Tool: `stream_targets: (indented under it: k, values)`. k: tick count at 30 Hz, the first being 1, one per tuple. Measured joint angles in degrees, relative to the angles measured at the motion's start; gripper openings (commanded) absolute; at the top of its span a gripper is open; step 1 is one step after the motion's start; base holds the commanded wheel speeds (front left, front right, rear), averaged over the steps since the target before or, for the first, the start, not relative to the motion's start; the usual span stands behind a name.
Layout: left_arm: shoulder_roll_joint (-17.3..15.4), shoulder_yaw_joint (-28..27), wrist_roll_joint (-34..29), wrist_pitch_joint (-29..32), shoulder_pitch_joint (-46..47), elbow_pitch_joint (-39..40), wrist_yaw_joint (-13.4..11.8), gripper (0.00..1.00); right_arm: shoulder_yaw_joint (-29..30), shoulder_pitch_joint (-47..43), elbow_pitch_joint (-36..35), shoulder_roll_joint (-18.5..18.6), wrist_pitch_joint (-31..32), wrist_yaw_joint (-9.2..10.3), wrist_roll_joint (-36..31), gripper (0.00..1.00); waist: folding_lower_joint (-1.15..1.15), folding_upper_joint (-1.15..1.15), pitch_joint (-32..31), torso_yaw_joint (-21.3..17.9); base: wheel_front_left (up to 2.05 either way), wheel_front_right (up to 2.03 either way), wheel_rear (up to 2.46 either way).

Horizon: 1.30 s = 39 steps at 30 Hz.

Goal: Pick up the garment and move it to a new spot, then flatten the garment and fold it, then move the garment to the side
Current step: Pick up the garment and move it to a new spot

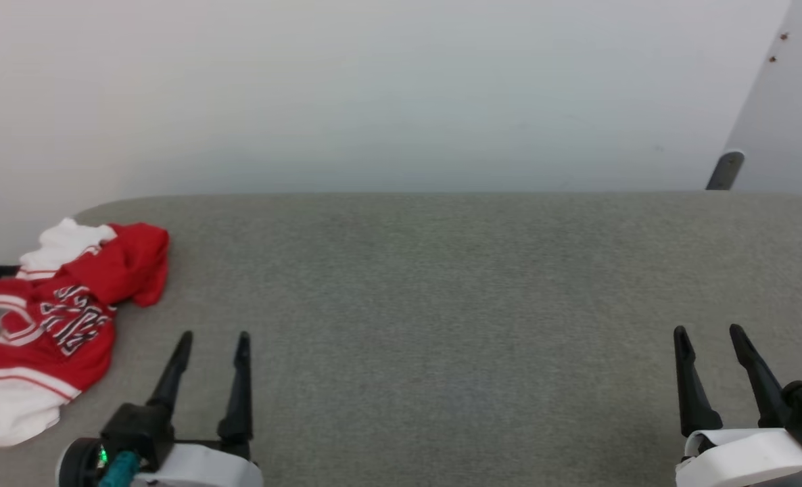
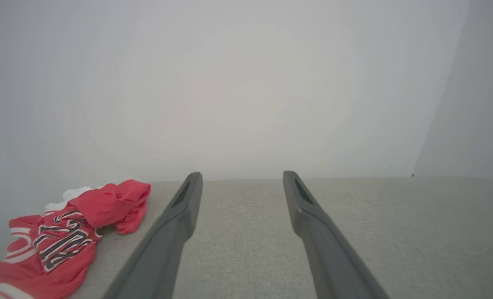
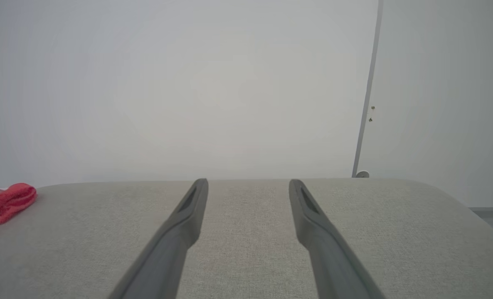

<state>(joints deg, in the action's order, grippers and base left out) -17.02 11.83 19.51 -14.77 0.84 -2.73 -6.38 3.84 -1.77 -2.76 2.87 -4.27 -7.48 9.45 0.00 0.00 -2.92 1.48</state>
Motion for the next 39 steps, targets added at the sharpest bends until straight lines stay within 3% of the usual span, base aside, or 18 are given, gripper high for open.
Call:
stream_targets:
  k: [5,30,34,39]
  values:
    - [0.3,-2.1,1.2,1.2,0.4,-0.8,-2.3,1.00,-0.9,-0.1,-0.2,0.0,0.6,0.00,0.0,1.00,0.00,0.00,-0.4,2.5,0.00,0.00,0.00]
    - [-0.4,-4.2,2.6,3.6,1.2,0.9,-5.7,1.00,-8.0,2.8,2.4,0.0,1.0,-0.01,1.3,1.00,0.00,0.00,-1.9,24.3,0.00,0.00,0.00]
    - [0.0,-4.4,4.3,4.3,3.4,0.7,-5.1,1.00,-7.9,3.3,2.4,0.0,1.4,-0.01,0.9,1.00,0.00,0.00,-1.0,25.8,0.00,0.00,0.00]
    - [-0.8,-3.3,7.5,9.4,9.7,-1.5,-1.3,1.00,-7.3,3.3,1.1,0.0,2.8,-0.01,-0.5,1.00,0.00,0.00,0.7,26.8,0.00,0.00,0.00]
